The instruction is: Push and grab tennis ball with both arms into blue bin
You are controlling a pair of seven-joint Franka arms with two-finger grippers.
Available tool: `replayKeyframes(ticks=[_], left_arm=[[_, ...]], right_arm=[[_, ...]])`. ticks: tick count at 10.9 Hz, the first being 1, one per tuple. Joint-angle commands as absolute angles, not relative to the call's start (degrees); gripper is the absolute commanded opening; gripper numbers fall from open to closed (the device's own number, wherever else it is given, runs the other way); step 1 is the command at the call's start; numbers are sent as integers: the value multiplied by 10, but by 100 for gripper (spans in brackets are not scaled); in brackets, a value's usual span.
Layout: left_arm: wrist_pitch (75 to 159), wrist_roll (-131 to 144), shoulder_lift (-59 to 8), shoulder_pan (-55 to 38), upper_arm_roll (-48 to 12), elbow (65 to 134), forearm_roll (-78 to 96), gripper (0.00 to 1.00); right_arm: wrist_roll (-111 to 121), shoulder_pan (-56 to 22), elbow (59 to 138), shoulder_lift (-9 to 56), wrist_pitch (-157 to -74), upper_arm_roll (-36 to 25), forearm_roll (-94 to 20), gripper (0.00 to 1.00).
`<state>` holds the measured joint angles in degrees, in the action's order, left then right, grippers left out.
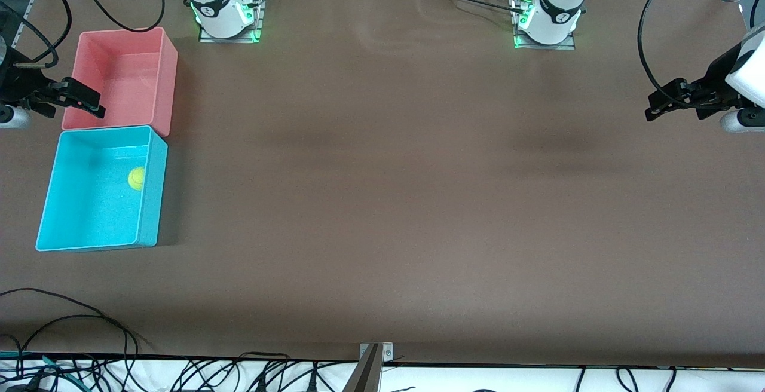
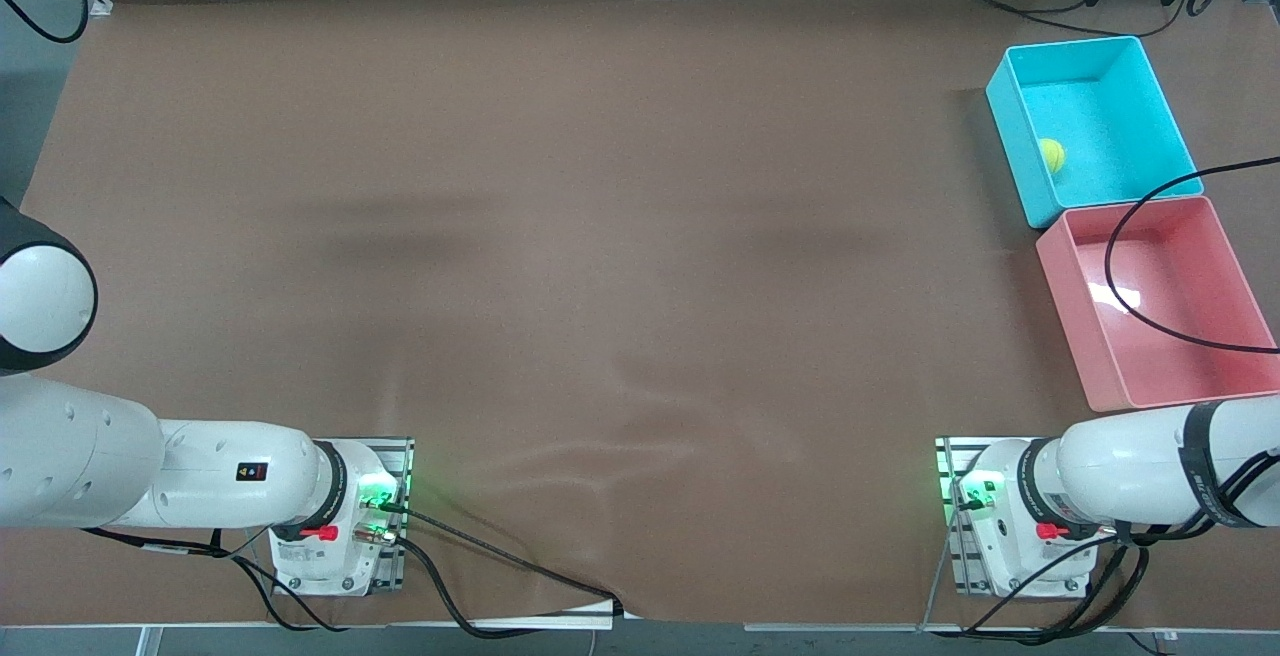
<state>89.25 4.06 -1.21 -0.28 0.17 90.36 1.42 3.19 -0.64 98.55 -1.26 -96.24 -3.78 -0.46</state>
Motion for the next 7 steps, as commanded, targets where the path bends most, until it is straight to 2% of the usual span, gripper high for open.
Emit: replayKeyframes(ticks=[1,7], left_arm=[[881,27,-19,0,-1,887,11,100],[881,28,-18,-1,-3,889,11,100]], right_arm=[[25,3,997,-21,-983,-28,1,100],[24,4,991,-23,-984,-32,4,100]])
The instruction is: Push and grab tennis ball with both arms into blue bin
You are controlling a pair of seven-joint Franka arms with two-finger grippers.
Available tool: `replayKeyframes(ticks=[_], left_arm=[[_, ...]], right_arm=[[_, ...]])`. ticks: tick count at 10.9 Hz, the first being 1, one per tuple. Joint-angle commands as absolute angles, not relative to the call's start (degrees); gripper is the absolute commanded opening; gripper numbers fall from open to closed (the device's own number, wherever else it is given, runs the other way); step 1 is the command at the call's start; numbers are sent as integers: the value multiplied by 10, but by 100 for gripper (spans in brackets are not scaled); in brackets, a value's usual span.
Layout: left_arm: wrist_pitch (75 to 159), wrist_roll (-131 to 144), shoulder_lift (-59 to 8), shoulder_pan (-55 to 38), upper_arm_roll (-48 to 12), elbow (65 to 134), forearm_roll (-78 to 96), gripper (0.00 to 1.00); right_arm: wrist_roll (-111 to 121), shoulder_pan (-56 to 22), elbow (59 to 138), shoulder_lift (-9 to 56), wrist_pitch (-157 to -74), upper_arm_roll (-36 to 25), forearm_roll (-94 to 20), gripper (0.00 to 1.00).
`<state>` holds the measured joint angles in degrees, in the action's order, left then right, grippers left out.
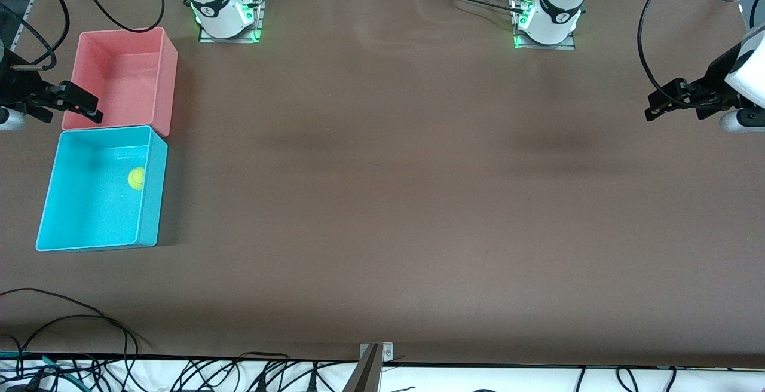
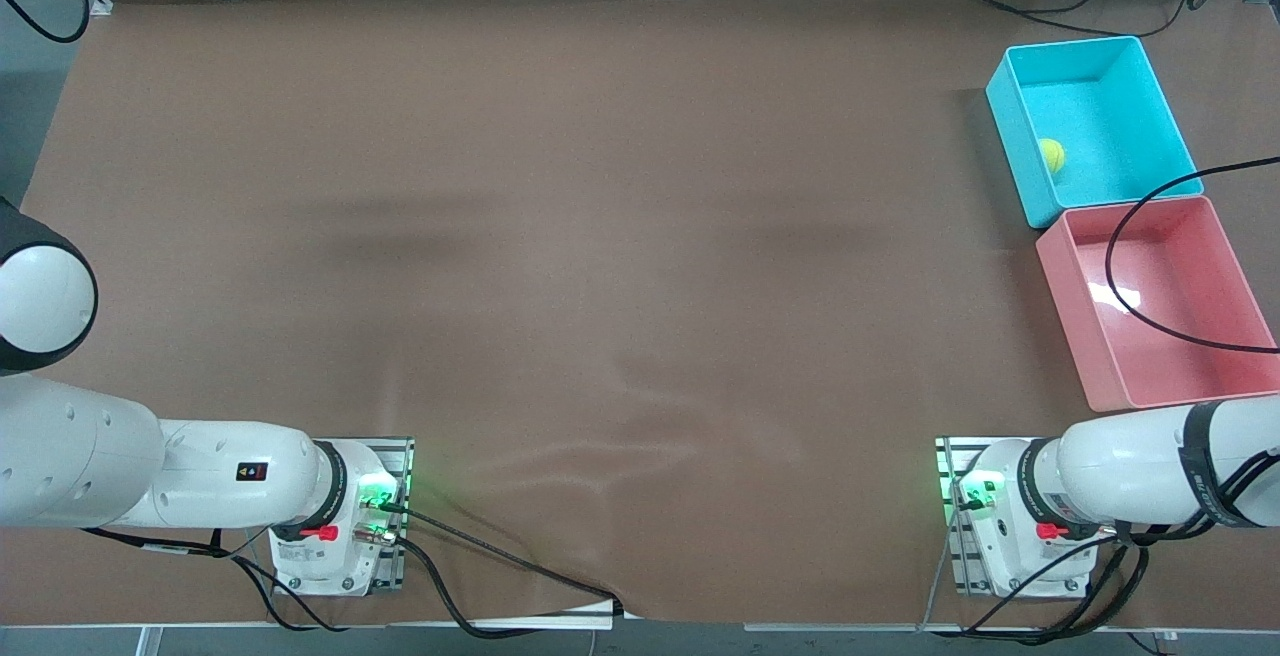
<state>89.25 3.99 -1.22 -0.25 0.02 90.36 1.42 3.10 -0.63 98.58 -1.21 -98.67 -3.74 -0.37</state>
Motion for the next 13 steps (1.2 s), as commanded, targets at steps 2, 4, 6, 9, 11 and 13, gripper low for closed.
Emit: replayKeyframes(ticks=[2,4,6,9,11,13], left_arm=[[881,28,-18,-1,-5,889,11,100],[879,27,-18,-8,-7,891,11,100],[878,27,-18,-7,-18,892,11,100],[875,2,-18,-4,-18,892,11,100],[875,3,-18,-4,-18,892,11,100],[872,2,-17,-3,-18,891,11,100]], right_arm=[[30,4,989,-25,-975,-47,2,100],[30,4,989,-24,-975,-46,1,100],[25,2,985,-18,-983,-44,-4,100],[26,1,981,-17,-975,-42,-2,100],[31,1,981,-17,-975,-42,-2,100],[33,1,981,-17,-974,-41,0,100]])
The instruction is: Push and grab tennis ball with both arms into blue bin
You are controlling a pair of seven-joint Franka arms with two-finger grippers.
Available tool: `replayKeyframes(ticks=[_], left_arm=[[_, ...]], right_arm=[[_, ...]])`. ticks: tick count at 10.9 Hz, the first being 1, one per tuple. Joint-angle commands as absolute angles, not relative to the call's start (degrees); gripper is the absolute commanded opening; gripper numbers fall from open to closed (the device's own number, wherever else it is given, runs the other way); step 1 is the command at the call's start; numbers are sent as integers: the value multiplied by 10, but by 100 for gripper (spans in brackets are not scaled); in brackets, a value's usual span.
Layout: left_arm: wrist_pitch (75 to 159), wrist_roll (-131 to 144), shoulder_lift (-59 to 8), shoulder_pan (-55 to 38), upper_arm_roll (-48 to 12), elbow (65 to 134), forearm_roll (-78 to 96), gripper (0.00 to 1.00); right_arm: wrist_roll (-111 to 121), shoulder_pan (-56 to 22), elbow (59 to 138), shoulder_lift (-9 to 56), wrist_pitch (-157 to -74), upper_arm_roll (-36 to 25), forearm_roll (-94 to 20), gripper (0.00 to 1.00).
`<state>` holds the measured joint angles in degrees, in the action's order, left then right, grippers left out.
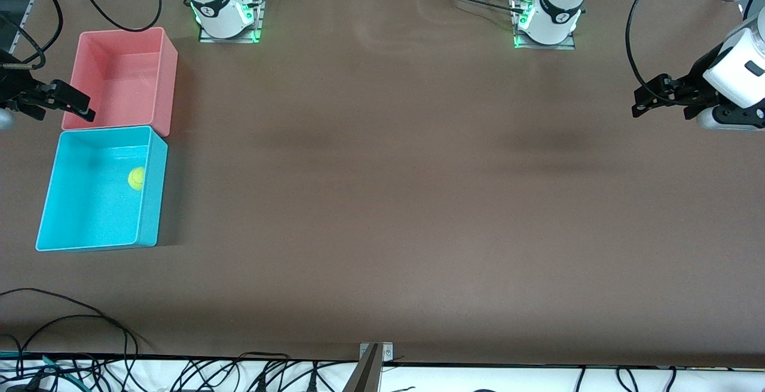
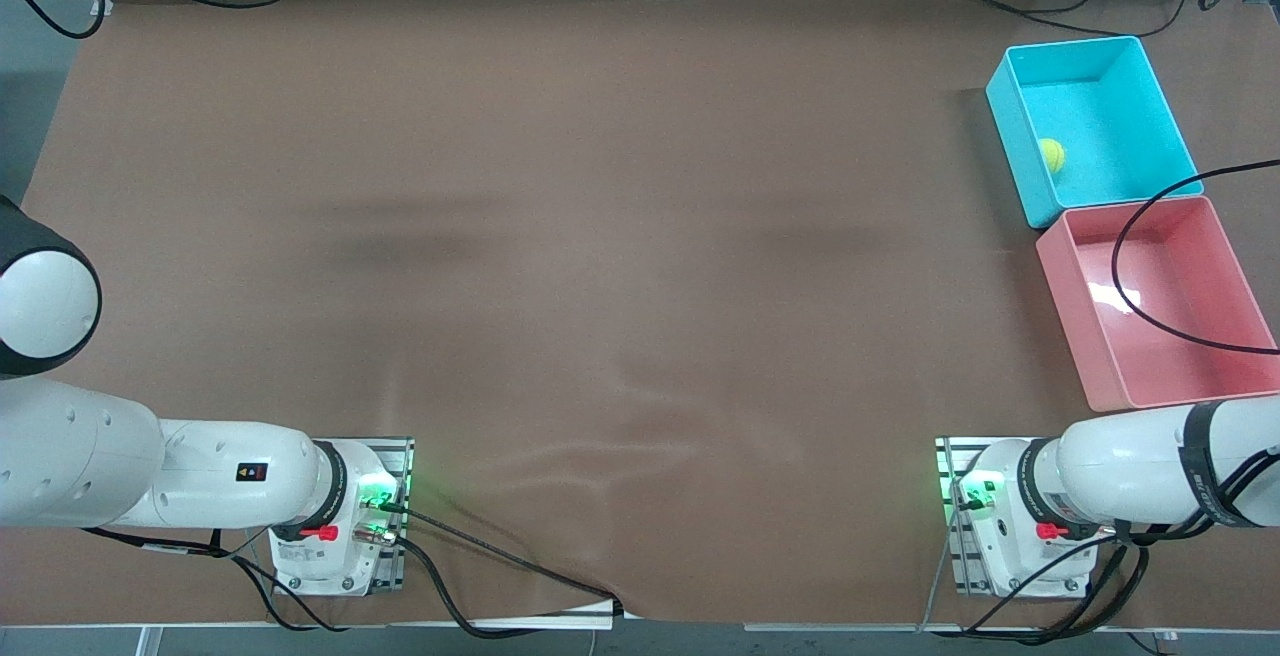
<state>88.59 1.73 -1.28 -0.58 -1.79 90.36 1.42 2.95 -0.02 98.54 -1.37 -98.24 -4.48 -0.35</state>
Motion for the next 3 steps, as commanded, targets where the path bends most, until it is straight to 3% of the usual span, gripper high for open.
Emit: replayKeyframes(ticks=[1,3], left_arm=[[871,2,-17,-2,-18,891,11,100],[871,3,-18,-3,-18,891,11,100]], right_arm=[[33,1,981,-17,-974,-41,0,100],[33,1,981,-16,-975,-41,0,100]])
